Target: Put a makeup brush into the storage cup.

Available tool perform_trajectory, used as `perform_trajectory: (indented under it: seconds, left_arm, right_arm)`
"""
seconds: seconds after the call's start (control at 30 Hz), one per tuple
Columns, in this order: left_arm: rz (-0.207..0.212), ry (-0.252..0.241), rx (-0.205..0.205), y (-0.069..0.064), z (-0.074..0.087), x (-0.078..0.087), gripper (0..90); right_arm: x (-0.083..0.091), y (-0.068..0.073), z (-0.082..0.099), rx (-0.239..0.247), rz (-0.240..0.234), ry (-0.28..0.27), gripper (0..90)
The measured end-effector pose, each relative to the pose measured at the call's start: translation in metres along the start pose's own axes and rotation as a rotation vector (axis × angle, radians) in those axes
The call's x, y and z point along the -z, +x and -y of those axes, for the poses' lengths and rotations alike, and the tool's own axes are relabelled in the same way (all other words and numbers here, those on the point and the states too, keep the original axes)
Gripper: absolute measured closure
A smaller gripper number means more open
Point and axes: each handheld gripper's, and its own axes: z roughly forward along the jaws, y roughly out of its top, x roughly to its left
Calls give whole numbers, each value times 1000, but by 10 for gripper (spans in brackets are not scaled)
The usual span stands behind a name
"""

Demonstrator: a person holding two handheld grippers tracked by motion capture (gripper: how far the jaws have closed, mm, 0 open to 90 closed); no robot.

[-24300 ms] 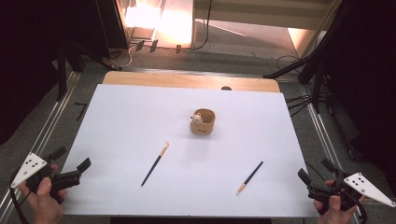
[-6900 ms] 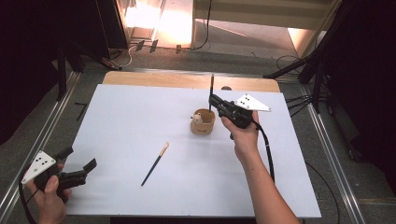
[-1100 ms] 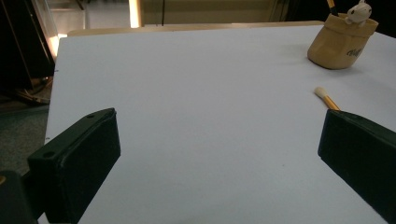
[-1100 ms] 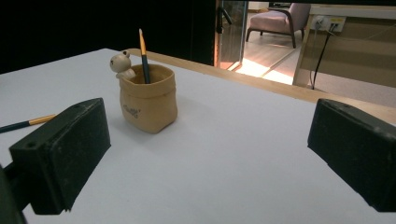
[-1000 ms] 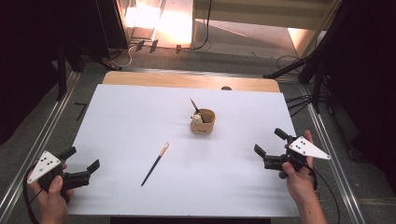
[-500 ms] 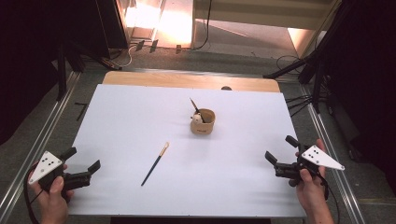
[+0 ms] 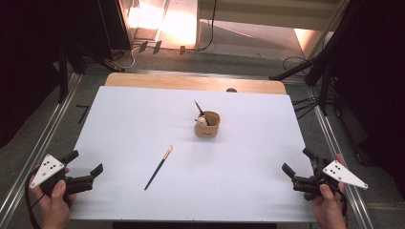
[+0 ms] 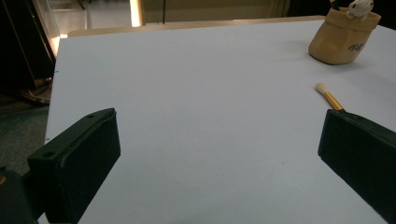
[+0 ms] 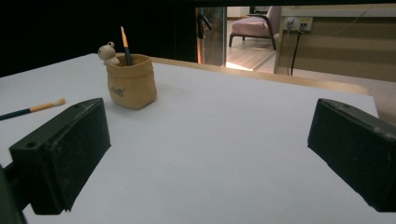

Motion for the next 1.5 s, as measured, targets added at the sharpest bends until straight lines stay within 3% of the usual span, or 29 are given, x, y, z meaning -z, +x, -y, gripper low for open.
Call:
perform_trajectory:
  seconds: [0.23, 0.6, 0.83, 0.97, 1.17, 1.5]
  left_arm:
    - [0, -2, -1, 0, 0, 3, 0]
    - [5, -15, 3, -3, -3, 5, 0]
    - [19, -18, -11, -15, -19, 4, 0]
    - [8, 15, -24, -22, -28, -2, 0]
    - [32, 40, -20, -30, -39, -11, 0]
    - [51, 77, -58, -42, -59, -29, 0]
  right_arm:
    - [15, -3, 5, -6, 20, -4, 0]
    - [19, -3, 10, -6, 29, 4, 0]
    - [20, -4, 6, -13, 34, -9, 0]
    - [19, -3, 6, -19, 28, -11, 0]
    - [19, -2, 7, -9, 32, 1, 0]
    - [18, 0, 10, 0, 20, 11, 0]
